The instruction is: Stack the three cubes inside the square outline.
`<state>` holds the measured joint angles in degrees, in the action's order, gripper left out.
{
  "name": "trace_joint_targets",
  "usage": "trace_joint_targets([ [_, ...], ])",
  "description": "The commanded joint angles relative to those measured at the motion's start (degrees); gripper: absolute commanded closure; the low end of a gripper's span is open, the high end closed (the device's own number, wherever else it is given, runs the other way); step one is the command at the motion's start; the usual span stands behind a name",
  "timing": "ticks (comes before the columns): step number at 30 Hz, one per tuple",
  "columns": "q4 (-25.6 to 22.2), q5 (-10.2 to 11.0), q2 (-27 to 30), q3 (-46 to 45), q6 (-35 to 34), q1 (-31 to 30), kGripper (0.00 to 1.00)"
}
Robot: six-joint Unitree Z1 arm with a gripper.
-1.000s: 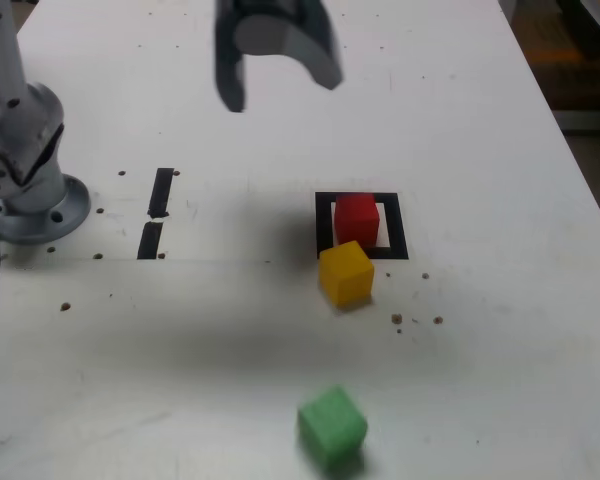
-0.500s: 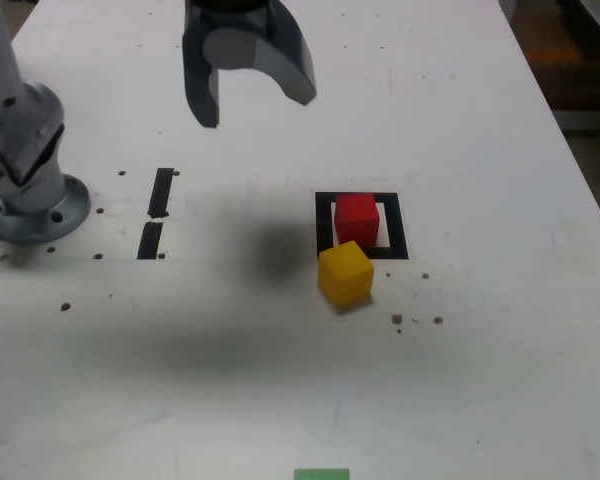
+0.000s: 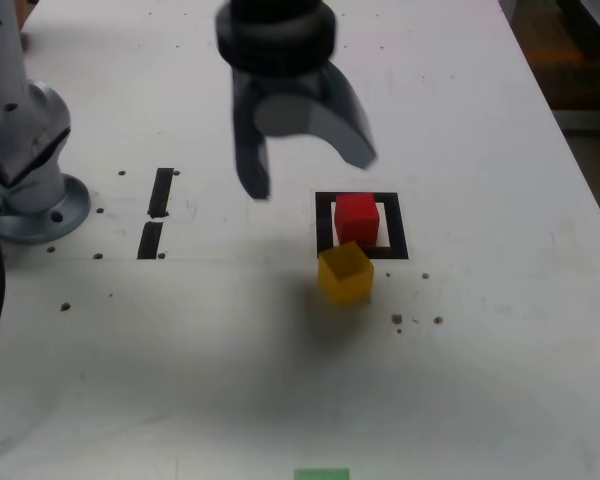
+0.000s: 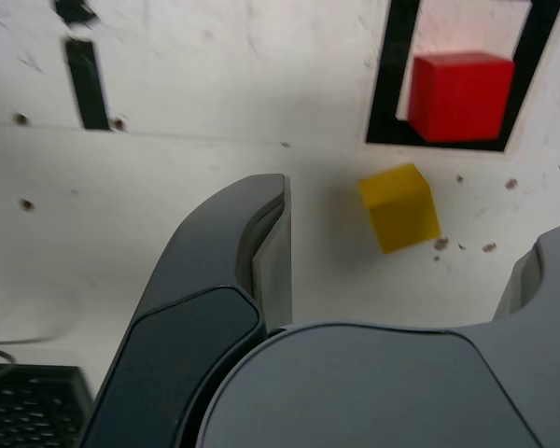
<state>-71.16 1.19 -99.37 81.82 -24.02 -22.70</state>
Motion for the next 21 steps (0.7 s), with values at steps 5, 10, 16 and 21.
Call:
trace_joint_targets([
  [5, 2.14, -1.23, -3.84, 2.80, -5.08, -2.91, 0.01],
  [10, 2.70, -3.15, -5.99, 2.89, -8.62, -3.53, 0.01],
  [16, 3.75, -6.00, -8.34, 2.14, -11.11, -3.24, 0.01],
  [21, 5.13, -7.74, -10.31, 2.50, -11.38, -1.71, 0.01],
])
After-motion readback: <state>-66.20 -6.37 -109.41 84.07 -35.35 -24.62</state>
